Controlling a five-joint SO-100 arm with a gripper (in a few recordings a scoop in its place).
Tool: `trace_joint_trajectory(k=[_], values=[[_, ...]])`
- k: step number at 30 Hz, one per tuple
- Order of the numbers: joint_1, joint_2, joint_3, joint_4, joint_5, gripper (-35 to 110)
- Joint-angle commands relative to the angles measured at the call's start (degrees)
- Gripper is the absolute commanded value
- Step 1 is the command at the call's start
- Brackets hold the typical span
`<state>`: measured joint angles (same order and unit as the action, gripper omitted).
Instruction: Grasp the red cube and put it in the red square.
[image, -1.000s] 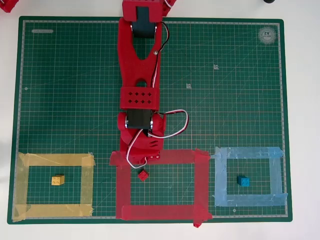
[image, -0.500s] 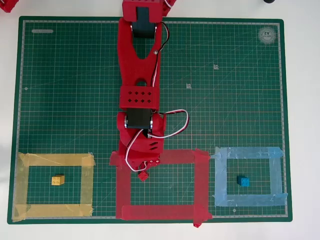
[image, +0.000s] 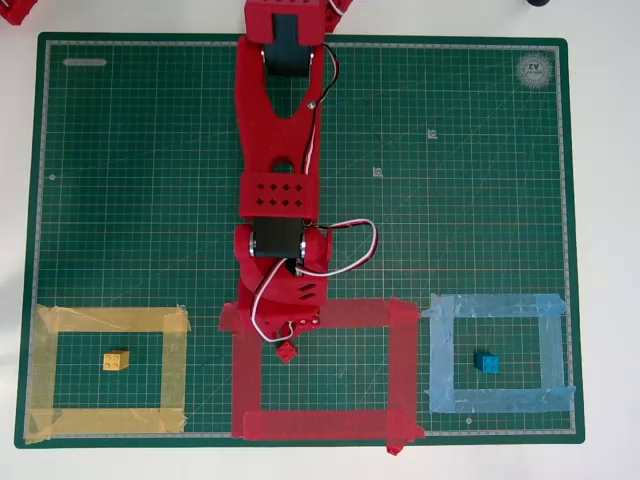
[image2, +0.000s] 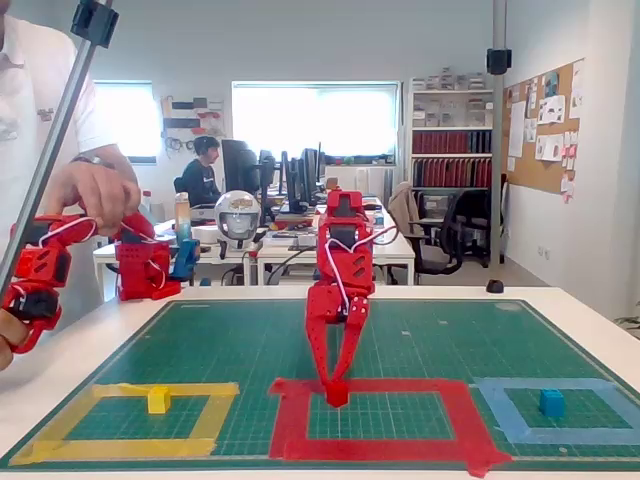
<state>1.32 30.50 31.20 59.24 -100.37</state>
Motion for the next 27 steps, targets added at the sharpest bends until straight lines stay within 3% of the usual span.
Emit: trace_joint_trajectory(k=[1, 27], values=[[0.4, 0.7, -0.8, -1.1, -1.4, 0], [-1.9, -14.9, -21.5, -1.1, 0.7, 0]])
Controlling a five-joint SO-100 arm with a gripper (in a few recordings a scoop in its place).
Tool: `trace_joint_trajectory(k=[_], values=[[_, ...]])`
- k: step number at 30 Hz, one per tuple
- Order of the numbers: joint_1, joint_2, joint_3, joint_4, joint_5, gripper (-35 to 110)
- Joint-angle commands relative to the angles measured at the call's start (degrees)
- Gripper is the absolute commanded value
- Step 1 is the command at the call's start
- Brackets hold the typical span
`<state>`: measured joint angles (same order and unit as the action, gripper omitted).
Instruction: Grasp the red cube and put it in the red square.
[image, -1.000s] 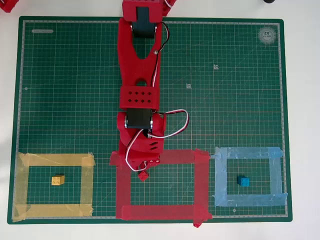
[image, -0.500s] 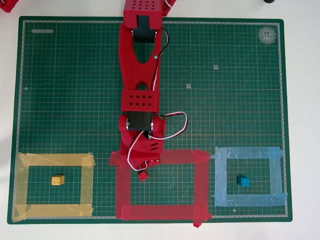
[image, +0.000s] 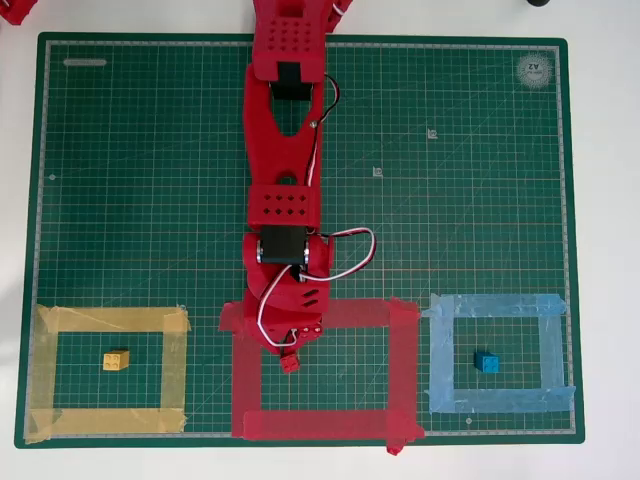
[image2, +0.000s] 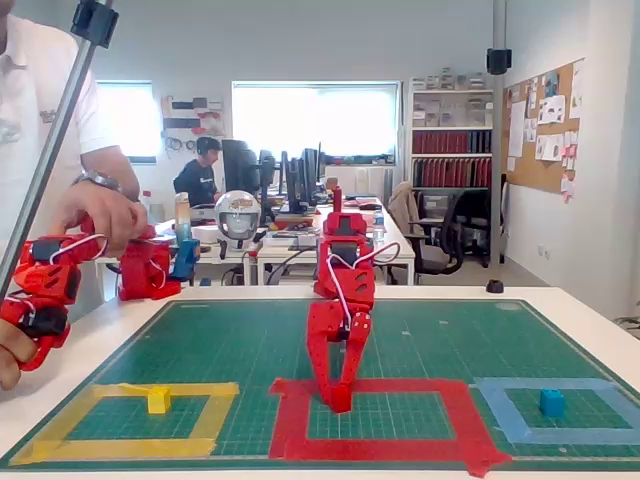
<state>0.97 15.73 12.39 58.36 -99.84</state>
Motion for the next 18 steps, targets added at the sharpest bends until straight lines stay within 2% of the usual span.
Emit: trace_joint_trajectory(k=[1, 18], values=[[-1.6, -0.4, -3.3, -0.2, 0.4, 0], [-5.2, -4.7, -11.5, 2.5, 8.1, 0]])
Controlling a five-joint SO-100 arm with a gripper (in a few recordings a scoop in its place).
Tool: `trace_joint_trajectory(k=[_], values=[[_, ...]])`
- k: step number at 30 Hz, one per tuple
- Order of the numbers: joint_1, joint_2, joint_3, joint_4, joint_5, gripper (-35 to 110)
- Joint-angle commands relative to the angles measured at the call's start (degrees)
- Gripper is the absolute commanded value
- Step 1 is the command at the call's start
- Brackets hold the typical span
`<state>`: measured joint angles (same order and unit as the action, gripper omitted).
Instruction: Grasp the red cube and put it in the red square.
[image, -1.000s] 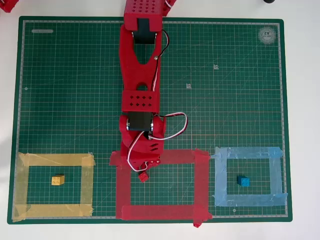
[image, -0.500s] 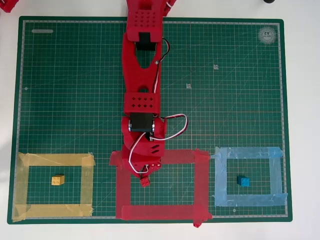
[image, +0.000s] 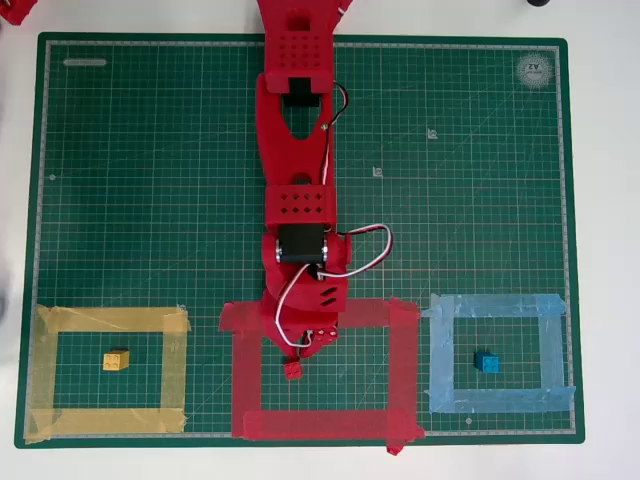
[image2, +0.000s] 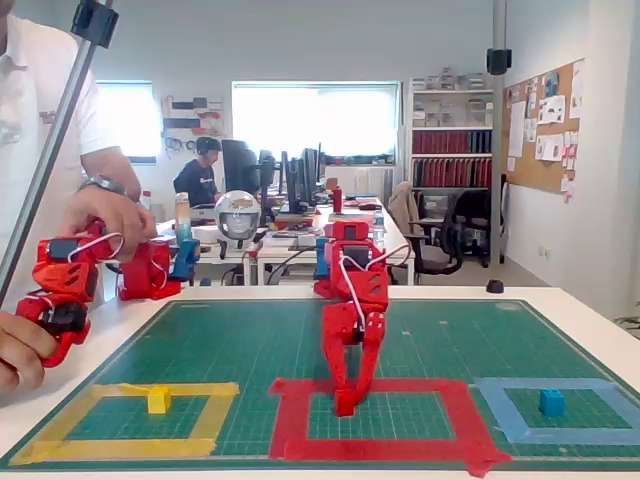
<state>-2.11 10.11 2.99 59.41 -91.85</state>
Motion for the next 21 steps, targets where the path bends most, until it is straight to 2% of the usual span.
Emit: trace_joint_trajectory(k=[1, 17, 19, 21], values=[[-2.3, 0.8, -2.1, 1.3, 0.1, 0], [-1.5, 2.4, -4.2, 1.9, -0.1, 0], [-1.4, 7.1, 0.5, 3.2, 0.1, 0], [-1.5, 16.9, 12.7, 3.3, 0.1, 0]])
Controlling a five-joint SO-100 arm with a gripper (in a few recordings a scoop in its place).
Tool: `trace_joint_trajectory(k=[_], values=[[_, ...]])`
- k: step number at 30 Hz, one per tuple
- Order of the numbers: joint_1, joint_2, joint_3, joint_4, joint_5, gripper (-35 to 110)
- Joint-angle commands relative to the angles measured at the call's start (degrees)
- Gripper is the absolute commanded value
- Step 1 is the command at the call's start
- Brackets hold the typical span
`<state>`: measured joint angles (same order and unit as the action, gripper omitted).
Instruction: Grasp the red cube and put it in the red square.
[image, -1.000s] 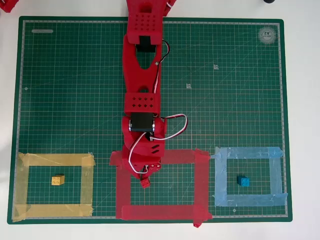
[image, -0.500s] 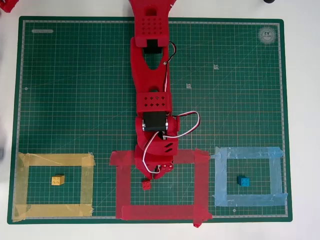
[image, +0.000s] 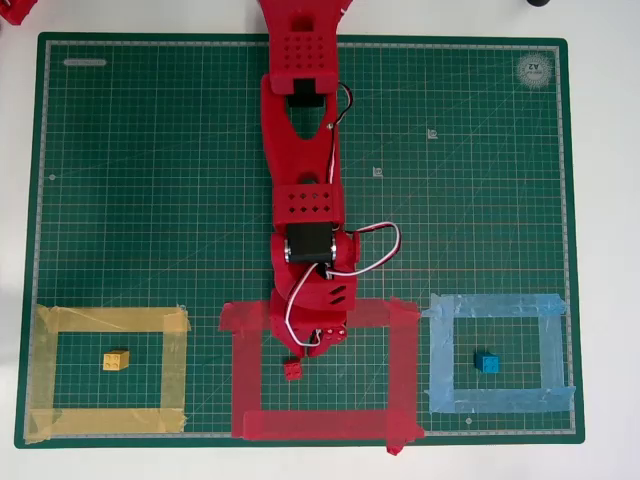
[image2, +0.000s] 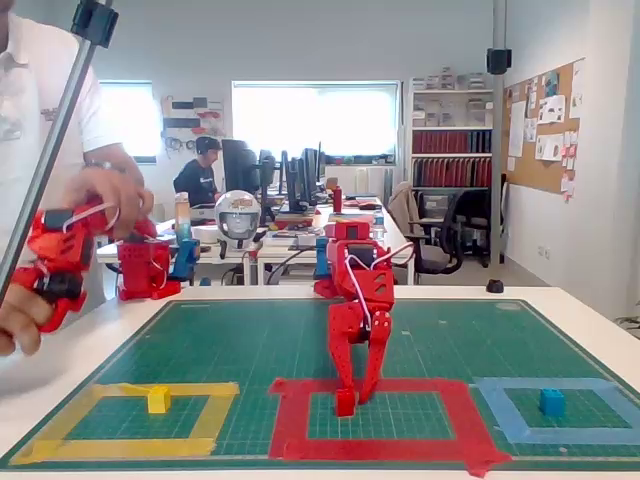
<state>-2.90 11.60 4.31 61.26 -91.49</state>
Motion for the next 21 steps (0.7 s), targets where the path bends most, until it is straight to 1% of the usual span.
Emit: trace_joint_trajectory(k=[1, 5, 8, 12, 15, 18, 21], values=[[-0.9, 21.6, 19.7, 1.0, -0.3, 0], [-2.0, 47.5, 49.5, 0.0, -0.6, 0], [-2.3, 66.4, 68.4, -0.1, -0.7, 0], [-0.4, 91.1, 94.6, -1.0, -1.0, 0], [1.1, 107.5, 114.3, -4.7, -1.8, 0], [2.6, 122.3, 134.4, -12.0, -2.5, 0], [4.0, 132.9, 147.2, -13.2, -3.6, 0]])
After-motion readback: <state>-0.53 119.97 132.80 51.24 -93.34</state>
